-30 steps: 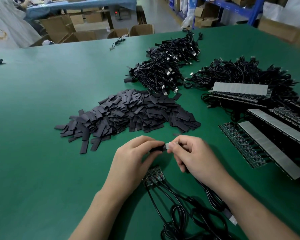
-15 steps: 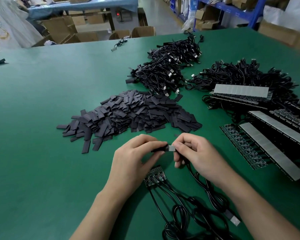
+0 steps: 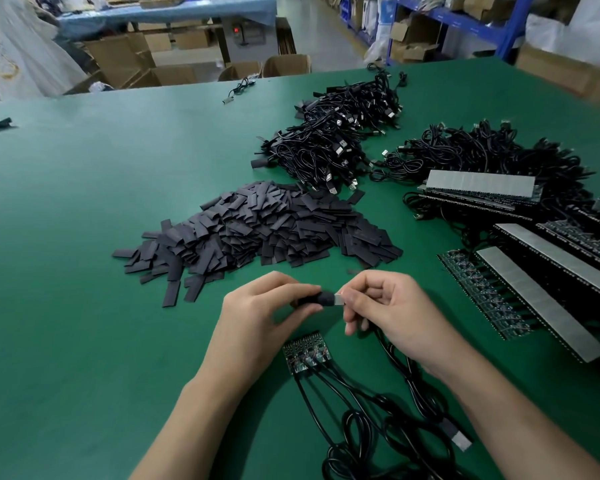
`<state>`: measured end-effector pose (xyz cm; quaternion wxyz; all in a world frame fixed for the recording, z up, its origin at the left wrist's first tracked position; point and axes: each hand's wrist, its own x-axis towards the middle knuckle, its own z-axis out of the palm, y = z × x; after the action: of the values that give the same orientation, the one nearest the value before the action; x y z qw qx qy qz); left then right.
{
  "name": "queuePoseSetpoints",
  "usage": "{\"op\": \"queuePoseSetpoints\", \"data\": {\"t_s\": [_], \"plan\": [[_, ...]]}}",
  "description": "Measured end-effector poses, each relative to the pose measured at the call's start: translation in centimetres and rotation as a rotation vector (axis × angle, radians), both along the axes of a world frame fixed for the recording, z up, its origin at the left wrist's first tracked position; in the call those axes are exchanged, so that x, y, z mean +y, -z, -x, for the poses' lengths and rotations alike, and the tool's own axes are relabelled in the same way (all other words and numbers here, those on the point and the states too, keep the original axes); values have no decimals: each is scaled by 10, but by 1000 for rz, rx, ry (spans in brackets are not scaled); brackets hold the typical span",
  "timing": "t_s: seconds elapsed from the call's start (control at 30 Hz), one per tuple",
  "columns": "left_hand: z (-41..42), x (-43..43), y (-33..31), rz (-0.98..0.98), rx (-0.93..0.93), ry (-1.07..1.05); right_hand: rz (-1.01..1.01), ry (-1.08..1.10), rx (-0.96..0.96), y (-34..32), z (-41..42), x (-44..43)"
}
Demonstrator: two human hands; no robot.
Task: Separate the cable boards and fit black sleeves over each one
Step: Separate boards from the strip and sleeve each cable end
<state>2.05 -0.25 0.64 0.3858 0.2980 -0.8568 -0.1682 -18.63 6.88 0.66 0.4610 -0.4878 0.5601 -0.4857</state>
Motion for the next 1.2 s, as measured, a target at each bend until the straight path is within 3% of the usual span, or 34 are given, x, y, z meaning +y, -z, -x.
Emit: {"op": "queuePoseSetpoints", "data": {"t_s": [0.17,0.43,1.0,1.2], "plan": [[2,1,-1,14,-2,29,3,6,-13,1,-1,-1],[8,6,-5,-185,261,-160,16,12,-207,-2,-5,-1],[10,7,-5,-267,274,-124,15,46,-259,-3,-13,1],[8,5,-5,-490,360,34,-5,29,-302,-5,-12,1]]}}
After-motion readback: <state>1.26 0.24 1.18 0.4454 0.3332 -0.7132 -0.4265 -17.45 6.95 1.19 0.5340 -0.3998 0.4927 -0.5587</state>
